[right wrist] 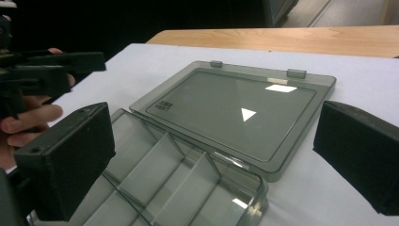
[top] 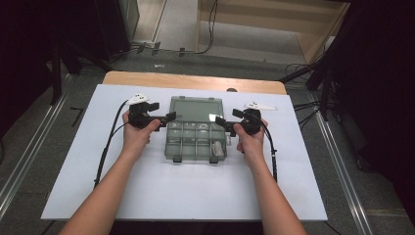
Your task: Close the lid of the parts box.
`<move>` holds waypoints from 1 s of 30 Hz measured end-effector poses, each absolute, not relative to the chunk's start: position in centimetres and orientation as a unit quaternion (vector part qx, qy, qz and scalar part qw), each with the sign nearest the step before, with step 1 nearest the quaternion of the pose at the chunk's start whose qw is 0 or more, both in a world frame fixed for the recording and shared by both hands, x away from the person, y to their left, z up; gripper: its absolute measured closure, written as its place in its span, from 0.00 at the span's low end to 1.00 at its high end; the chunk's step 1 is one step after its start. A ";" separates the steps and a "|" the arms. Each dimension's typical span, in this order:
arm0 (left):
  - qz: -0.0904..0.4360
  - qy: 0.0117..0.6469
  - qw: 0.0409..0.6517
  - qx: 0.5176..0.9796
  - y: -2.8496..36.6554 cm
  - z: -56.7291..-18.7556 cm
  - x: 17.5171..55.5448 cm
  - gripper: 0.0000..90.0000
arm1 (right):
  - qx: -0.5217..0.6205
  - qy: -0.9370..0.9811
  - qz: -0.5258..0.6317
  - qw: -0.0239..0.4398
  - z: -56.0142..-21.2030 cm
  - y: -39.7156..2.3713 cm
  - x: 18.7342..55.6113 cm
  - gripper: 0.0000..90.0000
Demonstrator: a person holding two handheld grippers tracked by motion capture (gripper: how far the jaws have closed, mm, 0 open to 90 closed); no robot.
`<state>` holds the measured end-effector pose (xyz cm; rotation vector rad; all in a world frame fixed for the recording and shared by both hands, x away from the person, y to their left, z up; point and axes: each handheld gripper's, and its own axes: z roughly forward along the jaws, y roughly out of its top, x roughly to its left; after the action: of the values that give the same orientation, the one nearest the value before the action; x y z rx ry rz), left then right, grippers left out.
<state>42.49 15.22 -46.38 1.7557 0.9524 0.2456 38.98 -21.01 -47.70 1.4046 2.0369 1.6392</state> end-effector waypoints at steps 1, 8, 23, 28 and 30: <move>0.101 0.406 0.532 0.736 15.3 -46.4 42.7 0.15 | 0.473 0.682 0.551 0.083 -47.7 -21.0 39.1 0.00; 0.086 0.448 0.519 0.722 15.5 -47.4 43.9 0.32 | 0.494 0.672 0.549 0.057 -48.2 -21.1 40.5 0.10; 0.066 0.479 0.479 0.732 14.1 -49.2 44.8 0.46 | 0.543 0.674 0.497 0.059 -50.2 -21.1 42.0 0.33; 0.060 0.483 0.473 0.735 13.6 -49.5 45.0 0.46 | 0.549 0.676 0.490 0.045 -50.8 -20.8 42.5 0.37; 0.059 0.482 0.471 0.737 13.4 -49.5 45.0 0.46 | 0.550 0.676 0.489 0.040 -50.9 -20.6 42.7 0.39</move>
<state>44.99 13.37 -49.51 1.8051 1.1807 0.1442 42.74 -20.64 -50.85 1.6853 2.0723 1.4971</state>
